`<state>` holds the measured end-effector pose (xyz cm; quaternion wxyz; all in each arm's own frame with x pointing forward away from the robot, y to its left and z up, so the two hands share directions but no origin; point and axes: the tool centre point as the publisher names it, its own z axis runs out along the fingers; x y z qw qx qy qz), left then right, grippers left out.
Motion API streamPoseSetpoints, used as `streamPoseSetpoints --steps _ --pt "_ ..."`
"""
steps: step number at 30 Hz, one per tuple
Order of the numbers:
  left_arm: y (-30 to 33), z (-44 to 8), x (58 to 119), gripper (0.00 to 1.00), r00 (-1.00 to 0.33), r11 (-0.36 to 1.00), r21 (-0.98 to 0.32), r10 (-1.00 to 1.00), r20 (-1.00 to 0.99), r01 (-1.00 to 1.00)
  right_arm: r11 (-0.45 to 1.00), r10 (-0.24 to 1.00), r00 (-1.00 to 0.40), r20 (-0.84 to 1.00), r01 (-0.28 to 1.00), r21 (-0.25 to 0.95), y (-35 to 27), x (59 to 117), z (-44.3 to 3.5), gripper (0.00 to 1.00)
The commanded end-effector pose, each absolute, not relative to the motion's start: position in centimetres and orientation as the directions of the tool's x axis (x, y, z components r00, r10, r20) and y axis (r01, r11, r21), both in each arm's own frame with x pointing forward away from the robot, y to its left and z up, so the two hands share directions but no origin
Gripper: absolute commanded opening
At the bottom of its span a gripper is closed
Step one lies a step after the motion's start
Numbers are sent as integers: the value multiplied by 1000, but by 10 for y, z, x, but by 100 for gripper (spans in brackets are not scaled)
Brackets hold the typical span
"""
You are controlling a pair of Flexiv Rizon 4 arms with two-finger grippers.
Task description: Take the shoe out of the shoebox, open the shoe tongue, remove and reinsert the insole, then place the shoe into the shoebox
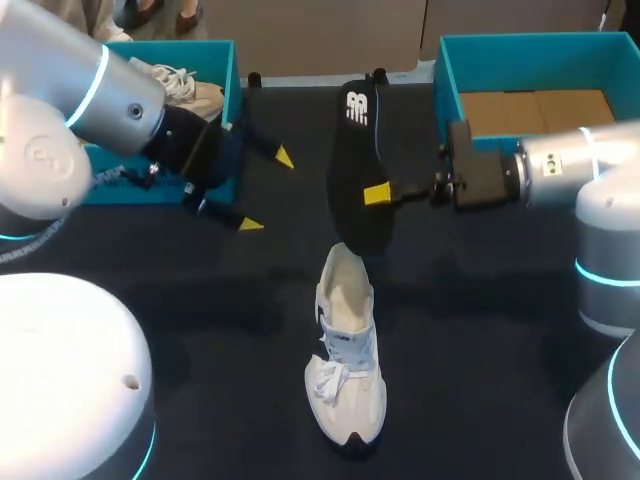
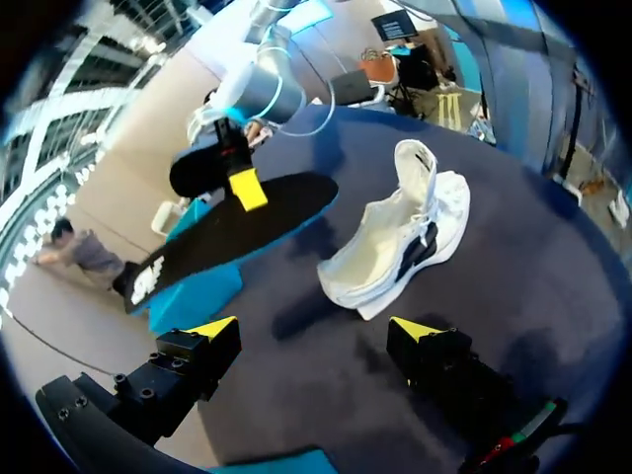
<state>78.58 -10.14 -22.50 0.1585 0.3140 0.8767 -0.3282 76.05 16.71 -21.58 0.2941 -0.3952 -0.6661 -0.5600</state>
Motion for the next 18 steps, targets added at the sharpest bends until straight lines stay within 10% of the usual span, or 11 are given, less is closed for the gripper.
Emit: streamPoseSetpoints --steps 1,18 --pt "-94 -219 783 100 -915 797 -467 395 -75 383 -14 246 -556 794 817 576 178 742 -217 0" --pt "-110 -248 769 100 -943 859 -426 330 37 284 -25 239 -583 776 796 605 170 745 -226 0"
